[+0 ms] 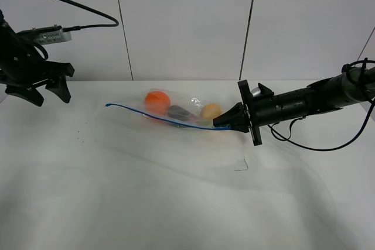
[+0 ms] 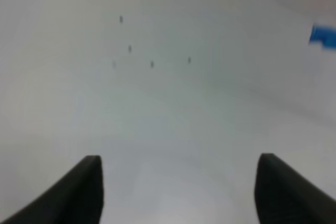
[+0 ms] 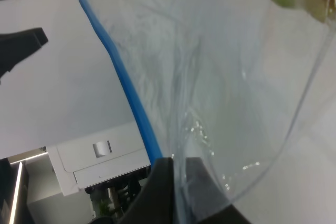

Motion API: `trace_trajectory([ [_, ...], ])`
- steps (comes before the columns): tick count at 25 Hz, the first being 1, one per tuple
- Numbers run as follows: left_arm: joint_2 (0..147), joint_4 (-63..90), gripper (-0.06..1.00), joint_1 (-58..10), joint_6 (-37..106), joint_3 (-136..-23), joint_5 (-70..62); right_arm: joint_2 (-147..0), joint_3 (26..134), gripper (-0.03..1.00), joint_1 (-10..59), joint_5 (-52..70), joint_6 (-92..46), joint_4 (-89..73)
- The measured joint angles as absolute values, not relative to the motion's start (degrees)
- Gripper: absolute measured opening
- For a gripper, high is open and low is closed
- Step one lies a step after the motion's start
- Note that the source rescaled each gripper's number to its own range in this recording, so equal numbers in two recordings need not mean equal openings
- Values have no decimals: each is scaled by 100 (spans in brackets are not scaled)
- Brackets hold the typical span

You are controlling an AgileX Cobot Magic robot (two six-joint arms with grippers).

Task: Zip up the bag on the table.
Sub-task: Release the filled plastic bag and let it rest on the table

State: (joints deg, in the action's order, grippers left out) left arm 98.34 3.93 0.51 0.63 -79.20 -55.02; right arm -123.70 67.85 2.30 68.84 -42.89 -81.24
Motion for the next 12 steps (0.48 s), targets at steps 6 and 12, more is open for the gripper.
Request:
trace_trajectory([
  [6,9834,382,95,51,63,-8100,-6389,-12370,6785,0,230,6884,-4289,-8124],
  [12,9735,375,96,51,180,-8248,-6641,-12370,6785,0,230,6884,-4289,-8124],
])
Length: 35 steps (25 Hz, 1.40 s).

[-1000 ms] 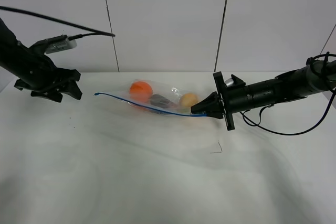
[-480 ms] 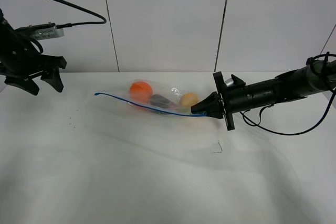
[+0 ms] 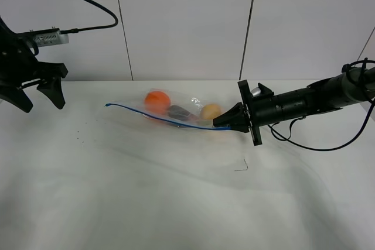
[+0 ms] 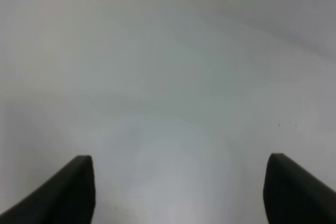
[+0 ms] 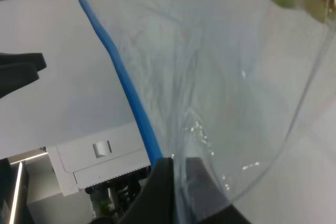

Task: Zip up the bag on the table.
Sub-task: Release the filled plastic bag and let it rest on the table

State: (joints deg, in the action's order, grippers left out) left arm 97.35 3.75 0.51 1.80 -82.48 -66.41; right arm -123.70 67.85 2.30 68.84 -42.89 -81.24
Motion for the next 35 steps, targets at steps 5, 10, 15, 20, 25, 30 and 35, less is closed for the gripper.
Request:
trace_trajectory([
  [5,9291,375,96,51,564,-8120,-6641,-12370,6785,0,230,6884,-4289,-8124],
  [10,8458,358,96,51,579,-7328,-6646,-12370,6785,0,230,6884,-4289,-8124],
  [15,7361,338,96,51,605,-6005,-6642,-12370,6785,0,230,6884,-4289,-8124],
  [20,6197,338,96,51,607,-4727,-6642,-12370,6785,0,230,6884,-4289,-8124],
  [25,5128,338,96,51,618,-3914,-6537,-12370,6785,0,230,6884,-4289,-8124],
  [30,4200,338,96,51,618,-3381,-6177,-12370,6785,0,230,6884,-4289,-8124],
  [35,3587,338,96,51,623,-2918,-6087,-12370,6785,0,230,6884,-4289,-8124],
])
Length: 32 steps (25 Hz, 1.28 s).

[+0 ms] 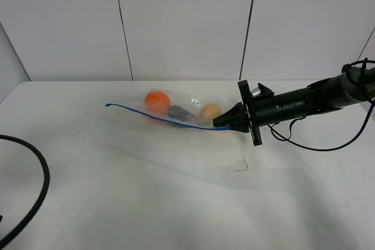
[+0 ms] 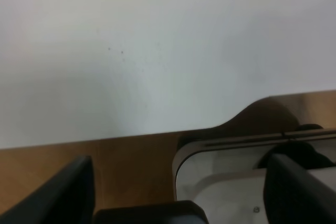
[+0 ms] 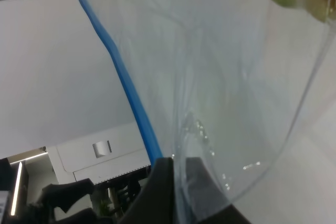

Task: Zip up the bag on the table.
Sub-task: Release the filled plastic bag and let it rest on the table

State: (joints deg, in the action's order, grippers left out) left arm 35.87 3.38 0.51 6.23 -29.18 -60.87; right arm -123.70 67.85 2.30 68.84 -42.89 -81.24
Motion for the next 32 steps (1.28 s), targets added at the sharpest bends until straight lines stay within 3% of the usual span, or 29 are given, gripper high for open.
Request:
trace_trajectory([
  [16,3295,227,96,51,623,-2854,-5990,-12370,6785,0,230,6884,-4289,-8114],
  [32,587,223,96,51,623,-2854,-6001,-12370,6785,0,230,6884,-4289,-8114],
])
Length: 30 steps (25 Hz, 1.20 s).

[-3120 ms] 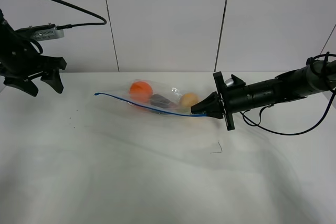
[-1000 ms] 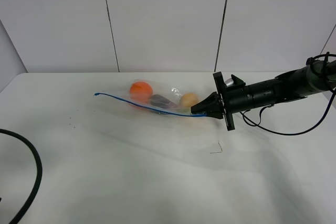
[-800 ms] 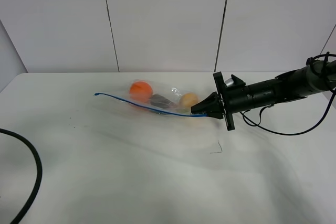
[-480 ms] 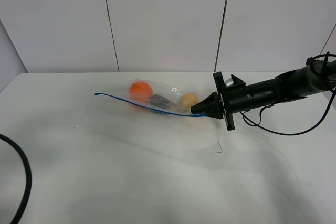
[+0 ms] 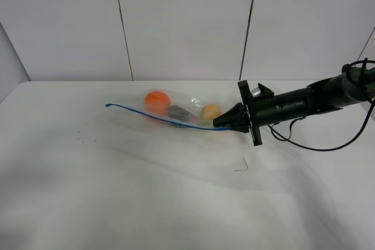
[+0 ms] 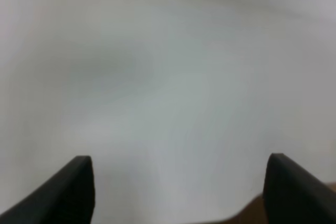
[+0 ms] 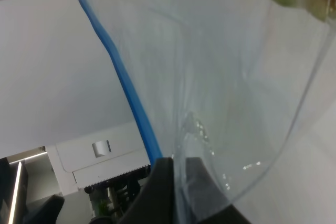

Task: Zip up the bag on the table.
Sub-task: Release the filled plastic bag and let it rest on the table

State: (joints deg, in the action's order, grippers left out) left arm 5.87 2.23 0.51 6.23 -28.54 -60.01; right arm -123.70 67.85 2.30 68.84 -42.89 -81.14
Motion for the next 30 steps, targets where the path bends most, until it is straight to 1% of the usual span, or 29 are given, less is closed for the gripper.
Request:
trace_trajectory([
  [5,0,223,96,51,623,-2849,-6006,-12370,6785,0,230,6884,-4289,-8114],
  [24,-32,342,96,51,594,-2823,-6007,-12370,6785,0,230,6884,-4289,-8119],
  [25,-32,342,96,51,594,-2823,-6007,-12370,6785,2,230,6884,-4289,-8119],
  [26,-32,342,96,51,583,-2823,-6007,-12370,6785,5,230,6884,-4289,-8114],
  [27,-32,342,96,51,583,-2823,-6007,-12370,6785,12,230,6884,-4289,-8083],
  [28,-32,342,96,51,583,-2823,-6007,-12370,6785,24,230,6885,-4289,-8040],
  [30,-32,342,96,51,583,-2823,-6007,-12366,6785,53,230,6890,-4244,-7893],
])
